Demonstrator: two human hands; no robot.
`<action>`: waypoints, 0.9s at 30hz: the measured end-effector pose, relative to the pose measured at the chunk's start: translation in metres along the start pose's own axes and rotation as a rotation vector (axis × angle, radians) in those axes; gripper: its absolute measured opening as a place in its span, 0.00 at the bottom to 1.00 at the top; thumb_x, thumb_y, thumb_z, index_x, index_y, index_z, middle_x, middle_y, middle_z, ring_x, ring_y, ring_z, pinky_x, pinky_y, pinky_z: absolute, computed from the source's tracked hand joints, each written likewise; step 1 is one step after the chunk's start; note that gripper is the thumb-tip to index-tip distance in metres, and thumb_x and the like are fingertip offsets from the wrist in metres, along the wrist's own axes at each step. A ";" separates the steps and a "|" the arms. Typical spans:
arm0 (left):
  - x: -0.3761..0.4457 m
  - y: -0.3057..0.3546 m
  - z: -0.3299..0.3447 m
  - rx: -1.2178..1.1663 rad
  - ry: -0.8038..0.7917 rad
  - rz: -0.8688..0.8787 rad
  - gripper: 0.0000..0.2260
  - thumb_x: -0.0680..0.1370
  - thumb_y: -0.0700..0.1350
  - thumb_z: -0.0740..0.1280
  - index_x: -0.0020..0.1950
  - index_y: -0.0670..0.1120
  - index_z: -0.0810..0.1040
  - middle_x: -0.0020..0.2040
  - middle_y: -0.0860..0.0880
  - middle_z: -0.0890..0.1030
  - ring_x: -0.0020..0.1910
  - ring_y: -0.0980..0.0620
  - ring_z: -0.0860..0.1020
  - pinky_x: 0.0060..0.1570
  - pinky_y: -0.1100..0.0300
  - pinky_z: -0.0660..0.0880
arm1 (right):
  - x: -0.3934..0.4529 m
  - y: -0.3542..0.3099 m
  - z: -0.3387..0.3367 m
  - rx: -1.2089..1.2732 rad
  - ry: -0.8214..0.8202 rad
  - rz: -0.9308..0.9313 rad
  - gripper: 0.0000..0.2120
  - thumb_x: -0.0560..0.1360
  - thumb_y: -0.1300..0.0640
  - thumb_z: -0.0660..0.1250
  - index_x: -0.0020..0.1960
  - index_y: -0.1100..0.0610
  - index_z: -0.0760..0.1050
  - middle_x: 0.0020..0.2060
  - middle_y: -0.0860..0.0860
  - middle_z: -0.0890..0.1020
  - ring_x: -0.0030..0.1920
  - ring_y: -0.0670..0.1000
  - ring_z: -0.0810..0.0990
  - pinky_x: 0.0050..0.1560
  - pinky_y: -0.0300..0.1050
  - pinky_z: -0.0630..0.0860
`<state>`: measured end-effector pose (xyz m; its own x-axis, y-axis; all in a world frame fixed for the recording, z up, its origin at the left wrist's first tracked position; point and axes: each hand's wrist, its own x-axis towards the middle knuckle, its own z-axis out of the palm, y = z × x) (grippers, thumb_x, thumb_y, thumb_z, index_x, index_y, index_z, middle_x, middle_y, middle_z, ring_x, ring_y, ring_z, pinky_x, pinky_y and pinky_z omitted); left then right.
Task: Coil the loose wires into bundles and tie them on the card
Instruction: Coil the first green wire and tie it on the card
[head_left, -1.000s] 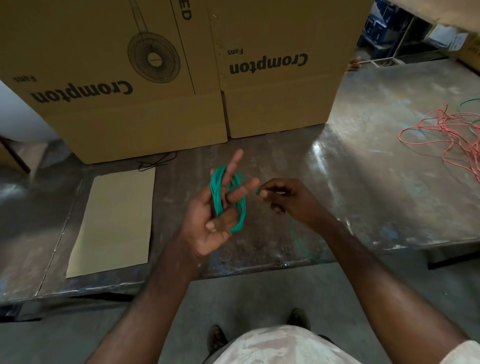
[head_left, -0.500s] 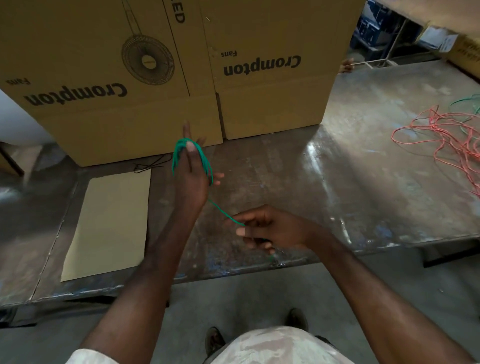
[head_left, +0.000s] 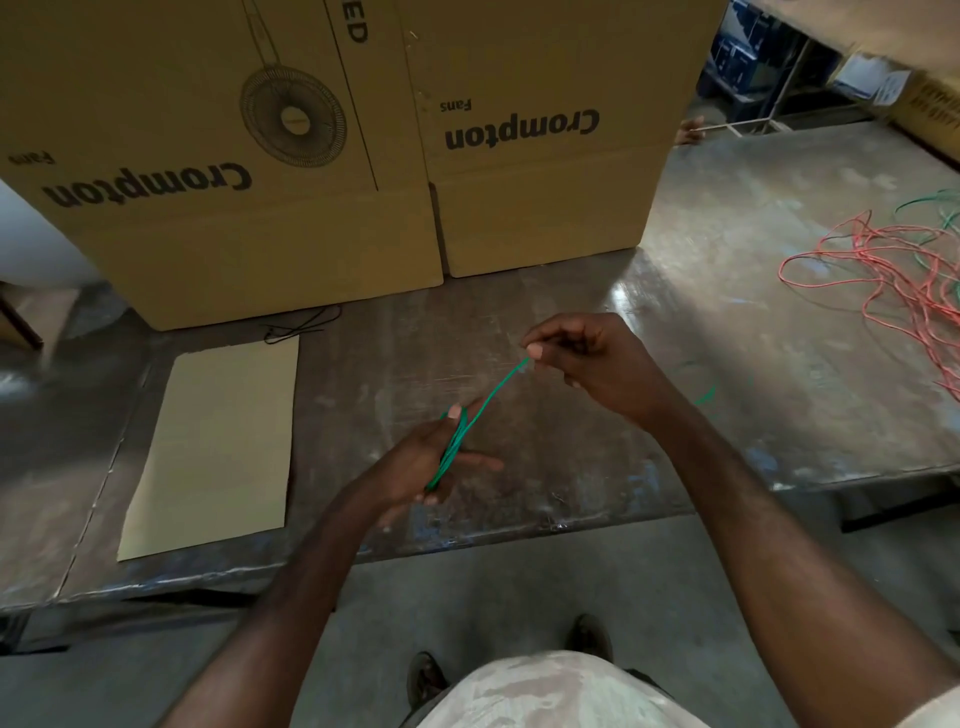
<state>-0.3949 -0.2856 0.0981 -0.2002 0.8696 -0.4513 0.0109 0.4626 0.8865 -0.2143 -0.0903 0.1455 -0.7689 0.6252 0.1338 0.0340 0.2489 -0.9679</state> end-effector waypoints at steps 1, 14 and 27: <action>-0.004 0.000 0.000 -0.081 -0.066 -0.020 0.26 0.87 0.64 0.47 0.81 0.55 0.66 0.59 0.40 0.87 0.17 0.57 0.60 0.18 0.65 0.53 | 0.002 0.002 0.000 -0.006 0.013 -0.011 0.06 0.79 0.63 0.73 0.55 0.63 0.85 0.37 0.55 0.86 0.32 0.43 0.78 0.32 0.36 0.71; -0.019 0.028 -0.002 -1.143 -0.667 0.330 0.26 0.89 0.57 0.40 0.87 0.52 0.53 0.63 0.34 0.84 0.18 0.56 0.63 0.20 0.67 0.59 | -0.015 0.044 0.056 0.102 -0.006 0.061 0.04 0.82 0.62 0.70 0.52 0.63 0.81 0.34 0.51 0.79 0.30 0.46 0.74 0.31 0.41 0.71; -0.002 0.091 -0.026 -0.282 0.430 0.570 0.23 0.89 0.60 0.43 0.85 0.65 0.53 0.75 0.47 0.77 0.40 0.39 0.88 0.40 0.52 0.87 | -0.060 0.022 0.085 0.204 -0.249 0.237 0.05 0.81 0.62 0.72 0.53 0.64 0.84 0.34 0.54 0.82 0.25 0.47 0.69 0.25 0.39 0.66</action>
<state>-0.4191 -0.2494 0.1826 -0.6023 0.7904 0.1120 -0.0117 -0.1490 0.9888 -0.2214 -0.1848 0.0978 -0.8872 0.4428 -0.1295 0.1205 -0.0487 -0.9915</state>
